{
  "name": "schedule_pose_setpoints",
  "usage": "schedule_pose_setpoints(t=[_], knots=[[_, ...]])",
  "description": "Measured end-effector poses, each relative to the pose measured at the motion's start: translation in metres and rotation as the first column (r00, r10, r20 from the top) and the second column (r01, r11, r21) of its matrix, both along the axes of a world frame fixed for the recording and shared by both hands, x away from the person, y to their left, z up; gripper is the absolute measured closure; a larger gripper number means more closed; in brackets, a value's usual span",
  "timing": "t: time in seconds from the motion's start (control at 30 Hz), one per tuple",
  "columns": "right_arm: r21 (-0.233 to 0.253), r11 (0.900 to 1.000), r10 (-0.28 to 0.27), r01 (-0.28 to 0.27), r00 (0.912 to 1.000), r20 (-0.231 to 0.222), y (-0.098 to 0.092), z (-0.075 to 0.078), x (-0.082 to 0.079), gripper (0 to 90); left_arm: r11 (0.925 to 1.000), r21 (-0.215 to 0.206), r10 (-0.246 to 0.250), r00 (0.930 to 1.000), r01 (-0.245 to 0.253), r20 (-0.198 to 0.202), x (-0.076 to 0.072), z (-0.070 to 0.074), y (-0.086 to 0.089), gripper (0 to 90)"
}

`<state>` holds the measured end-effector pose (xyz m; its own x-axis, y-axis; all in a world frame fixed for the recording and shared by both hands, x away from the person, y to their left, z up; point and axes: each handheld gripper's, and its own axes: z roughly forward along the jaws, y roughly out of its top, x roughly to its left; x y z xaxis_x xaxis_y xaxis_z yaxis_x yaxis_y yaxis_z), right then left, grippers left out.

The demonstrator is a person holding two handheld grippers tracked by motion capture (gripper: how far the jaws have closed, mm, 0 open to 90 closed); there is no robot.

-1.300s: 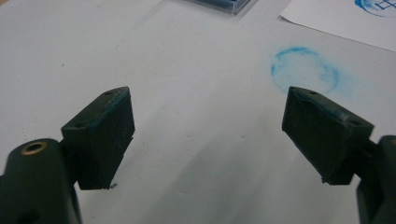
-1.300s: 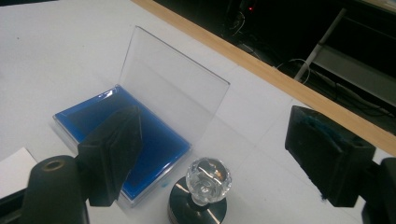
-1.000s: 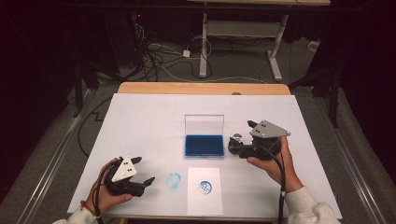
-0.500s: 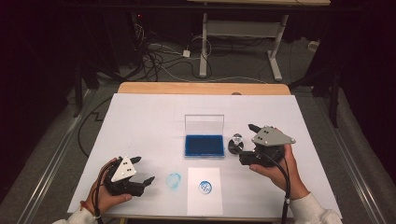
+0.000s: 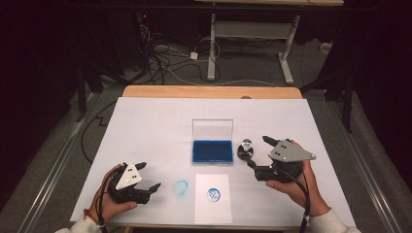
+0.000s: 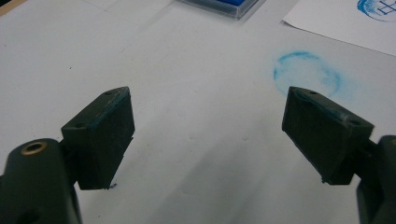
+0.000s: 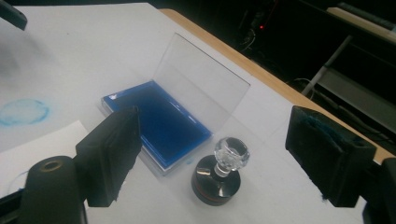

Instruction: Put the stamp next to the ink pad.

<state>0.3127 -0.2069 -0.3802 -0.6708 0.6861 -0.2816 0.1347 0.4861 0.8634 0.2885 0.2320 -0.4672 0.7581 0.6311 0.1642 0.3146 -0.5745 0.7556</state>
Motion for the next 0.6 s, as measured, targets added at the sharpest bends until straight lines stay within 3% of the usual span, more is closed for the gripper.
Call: schedule_pose_setpoints(t=[0.1,0.2,0.33,0.43,0.6], knots=[[0.027,1.000,0.005,-0.005,1.0000,0.005,-0.003,-0.004,-0.004,18.8,0.9999,-0.010,0.004,1.0000,-0.004,0.001,0.000,0.001,0.000,16.7],[0.013,1.000,0.012,-0.012,0.9998,0.013,-0.006,-0.010,-0.008,18.1,0.9992,-0.040,0.009,0.9999,-0.008,0.008,-0.002,0.004,0.002,16.8],[0.022,0.999,0.025,-0.025,0.9996,0.012,-0.011,-0.018,-0.012,18.3,0.9995,-0.031,0.009,0.9998,-0.009,0.016,-0.002,0.004,0.001,16.7],[0.003,1.000,-0.003,0.003,0.9992,0.040,-0.014,-0.024,-0.017,18.9,0.9992,-0.038,0.012,0.9995,-0.011,0.029,-0.003,0.005,0.002,16.7],[-0.015,0.999,-0.038,0.039,0.9988,0.030,-0.022,-0.031,-0.021,18.7,0.9993,-0.033,0.016,0.9994,-0.015,0.031,-0.003,0.005,0.001,16.8]])
